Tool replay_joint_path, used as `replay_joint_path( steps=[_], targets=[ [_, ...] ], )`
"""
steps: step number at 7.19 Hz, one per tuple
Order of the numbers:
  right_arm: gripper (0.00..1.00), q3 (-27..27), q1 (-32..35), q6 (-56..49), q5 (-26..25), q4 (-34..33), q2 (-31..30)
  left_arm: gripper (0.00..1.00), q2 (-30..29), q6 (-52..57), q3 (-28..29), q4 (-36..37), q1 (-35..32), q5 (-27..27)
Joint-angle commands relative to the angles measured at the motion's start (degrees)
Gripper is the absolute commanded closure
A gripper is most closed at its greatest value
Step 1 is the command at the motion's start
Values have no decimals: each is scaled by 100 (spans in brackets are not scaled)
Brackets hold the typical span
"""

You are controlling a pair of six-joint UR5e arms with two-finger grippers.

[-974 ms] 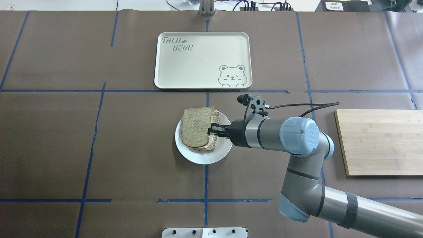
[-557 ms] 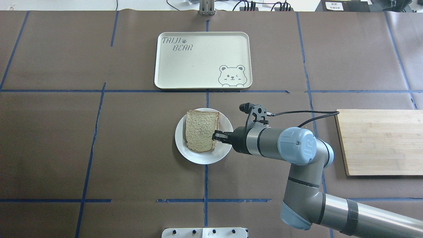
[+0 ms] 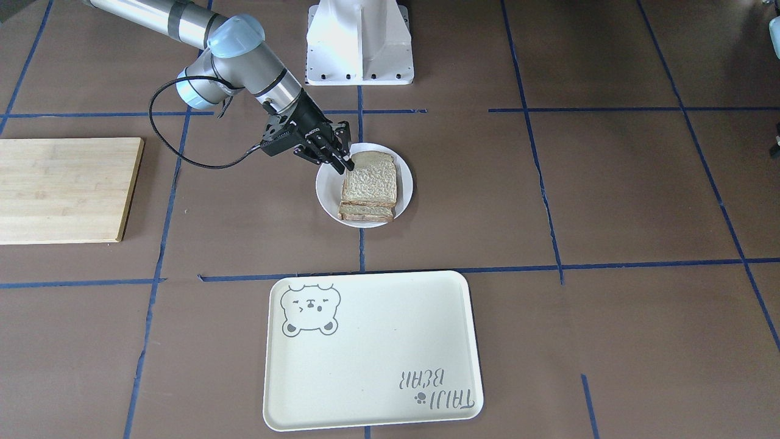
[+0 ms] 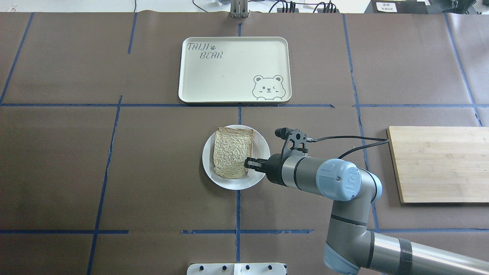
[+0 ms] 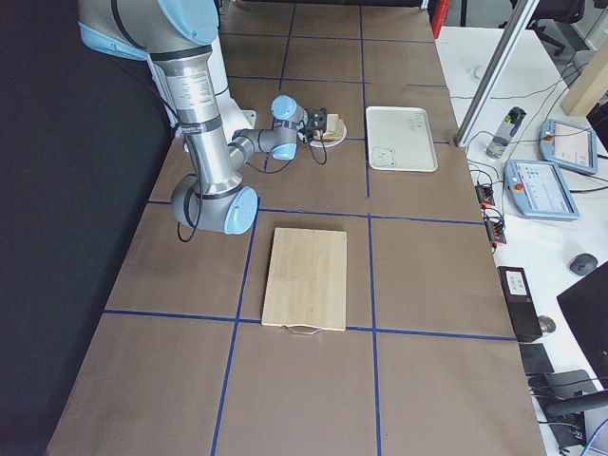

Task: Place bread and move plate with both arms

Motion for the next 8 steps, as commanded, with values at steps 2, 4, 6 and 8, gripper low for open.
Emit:
replay_joint_path(
  steps=[2, 4, 6, 8],
  targets=[
    [0, 135, 889, -30, 1164, -911, 91, 0, 0, -9, -9, 0, 16, 0],
    [0, 188, 1733, -1008, 2334, -1938, 83, 0, -131, -9, -61, -9, 16, 0],
    [0, 450, 2699, -2361, 3292, -3351, 13, 0, -158, -113, -123, -26, 16, 9],
    [0, 906, 3571, -4326, 3833, -4584, -379, 0, -115, -577, -106, -848, 303, 9]
  ],
)
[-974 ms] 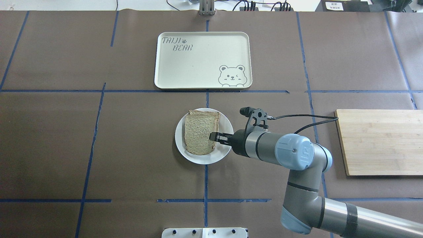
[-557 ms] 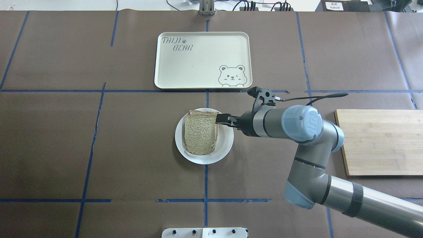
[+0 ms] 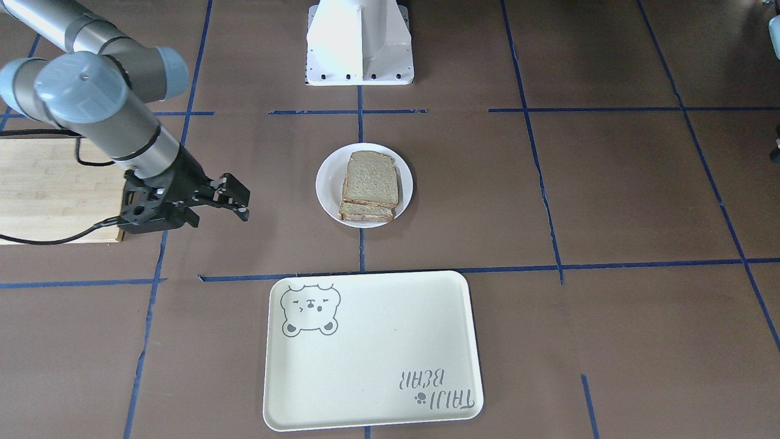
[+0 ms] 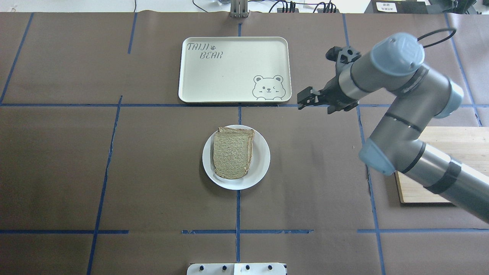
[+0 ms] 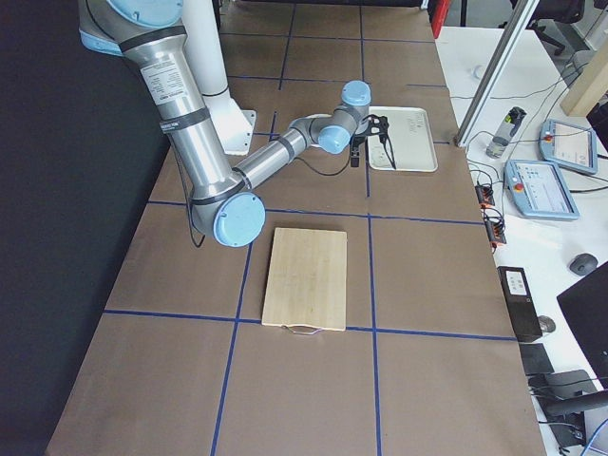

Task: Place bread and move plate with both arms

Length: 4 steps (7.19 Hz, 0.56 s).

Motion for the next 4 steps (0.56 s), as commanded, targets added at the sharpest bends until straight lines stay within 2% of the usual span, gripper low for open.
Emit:
replay_joint_path(
  steps=[1, 3, 4],
  targets=[
    [0, 447, 823, -2020, 322, -1125, -566, 0, 29, -818, -6, -644, 447, -6],
    [0, 703, 1482, -3699, 331, -1260, -1523, 0, 3, -2467, -15, -1617, 1193, -15],
    [0, 703, 1886, -4508, 349, -1260, -1936, 0, -32, -3703, -15, -2292, 1623, 3]
  ],
)
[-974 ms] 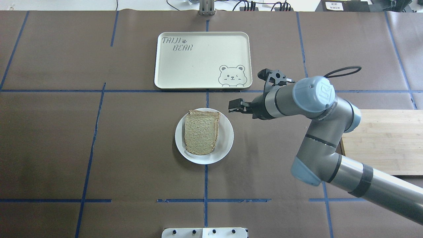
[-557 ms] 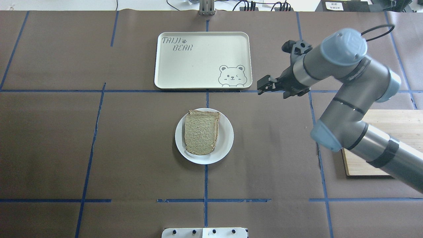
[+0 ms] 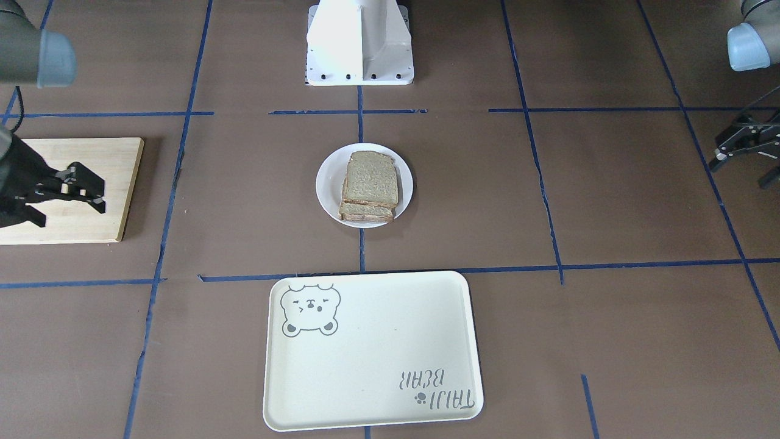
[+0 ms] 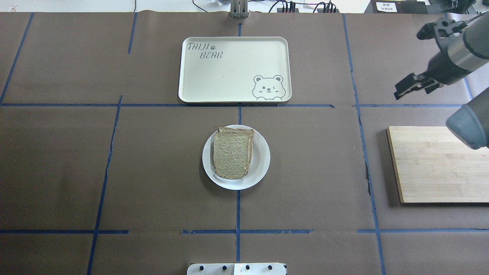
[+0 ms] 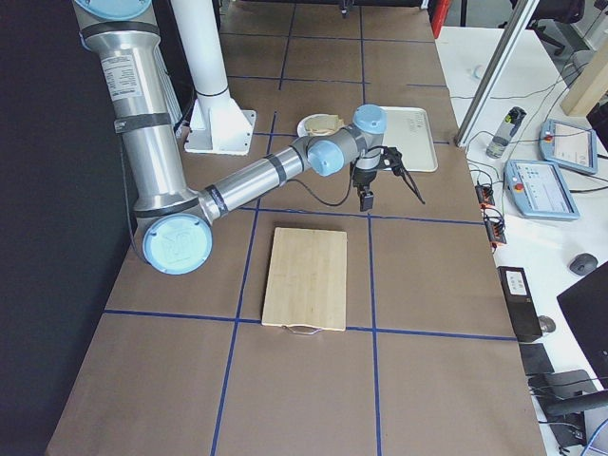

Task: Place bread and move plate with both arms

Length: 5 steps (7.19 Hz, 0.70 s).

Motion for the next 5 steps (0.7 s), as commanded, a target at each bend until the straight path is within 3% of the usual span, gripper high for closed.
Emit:
replay_joint_path(
  steps=[1, 3, 5],
  targets=[
    [0, 33, 888, -1851, 23, -45, -920, 0, -43, -2343, -2, -1350, 845, 19],
    [0, -11, 1687, -3198, 67, -62, -1641, 0, -444, -3735, 42, -1943, 1478, 54],
    [0, -2, 1972, -3336, 391, 17, -2187, 0, -1077, -4880, 95, -2154, 1918, 63]
  ],
)
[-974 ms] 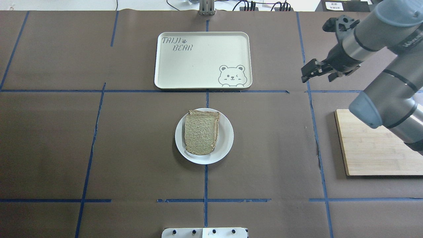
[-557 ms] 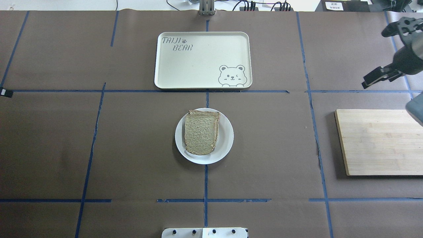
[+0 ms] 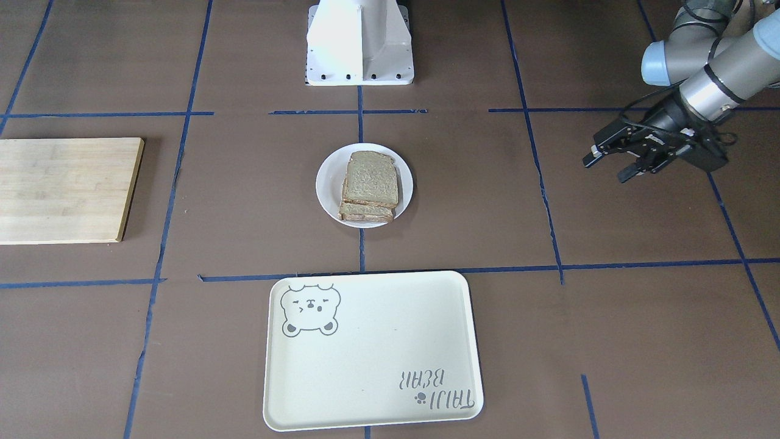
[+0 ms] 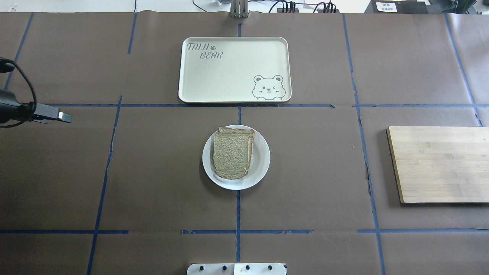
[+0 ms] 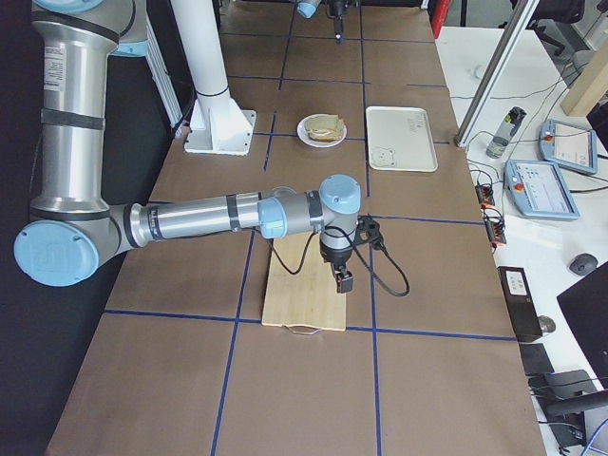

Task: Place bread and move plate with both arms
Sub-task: 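Reach the left gripper toward the rim of the white plate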

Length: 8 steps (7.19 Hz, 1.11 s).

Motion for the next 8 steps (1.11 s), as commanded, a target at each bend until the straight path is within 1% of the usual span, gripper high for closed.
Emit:
replay_joint_path(
  steps=[1, 3, 5, 6, 7, 8],
  targets=[
    [0, -18, 188, -97, 222, 44, -330, 0, -531, -1041, 12, -271, 493, 201],
    [0, -18, 188, -79, 222, 44, -425, 0, -698, -2321, 56, -1278, 1483, 1689],
    [0, -18, 293, -79, 213, 44, -523, 0, -1372, -3087, 301, -1370, 2476, 3035],
    [0, -10, 294, -70, 213, 44, -514, 0, -1620, -3518, 459, -1484, 2873, 3520],
    [0, -10, 294, -70, 222, 44, -514, 0, -1674, -3540, 704, -1885, 3077, 3864],
    [0, 8, 294, -61, 222, 44, -514, 0, -1762, -3540, 1037, -2272, 3235, 4024]
  ],
)
